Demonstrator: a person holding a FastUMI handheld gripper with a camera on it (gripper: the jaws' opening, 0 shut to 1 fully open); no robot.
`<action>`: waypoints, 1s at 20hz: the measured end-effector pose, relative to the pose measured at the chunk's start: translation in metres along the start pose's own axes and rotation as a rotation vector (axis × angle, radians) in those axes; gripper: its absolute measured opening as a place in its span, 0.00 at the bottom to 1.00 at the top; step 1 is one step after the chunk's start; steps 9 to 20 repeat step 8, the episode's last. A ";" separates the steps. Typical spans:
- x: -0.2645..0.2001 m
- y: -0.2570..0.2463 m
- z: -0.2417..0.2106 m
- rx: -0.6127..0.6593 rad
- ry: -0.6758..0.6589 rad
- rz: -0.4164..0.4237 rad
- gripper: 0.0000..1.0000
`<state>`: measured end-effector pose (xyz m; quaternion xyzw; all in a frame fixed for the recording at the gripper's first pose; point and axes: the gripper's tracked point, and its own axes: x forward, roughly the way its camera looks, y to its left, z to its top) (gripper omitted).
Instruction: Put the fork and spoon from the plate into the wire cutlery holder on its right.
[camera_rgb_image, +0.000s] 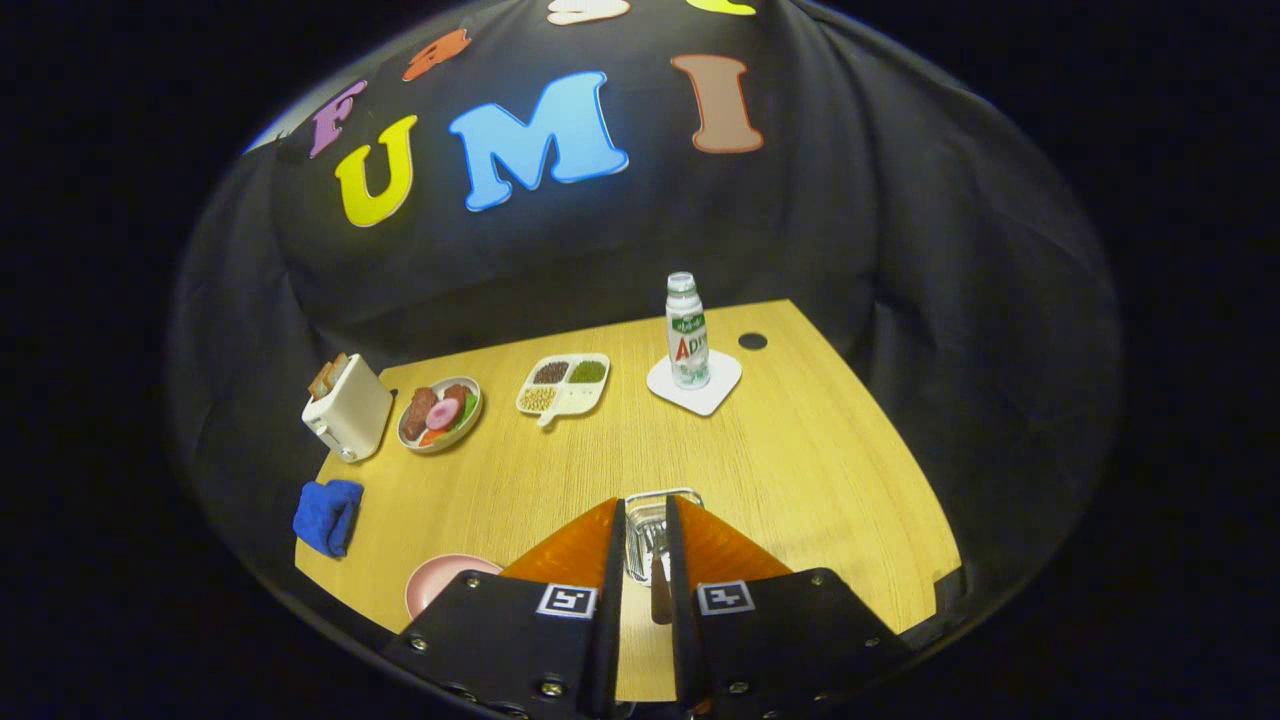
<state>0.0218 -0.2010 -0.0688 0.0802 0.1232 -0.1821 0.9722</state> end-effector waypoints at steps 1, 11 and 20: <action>-0.008 0.002 0.019 -0.020 -0.067 -0.008 0.22; -0.089 0.031 0.127 -0.118 -0.456 -0.021 0.22; -0.089 0.031 0.127 -0.118 -0.456 -0.021 0.22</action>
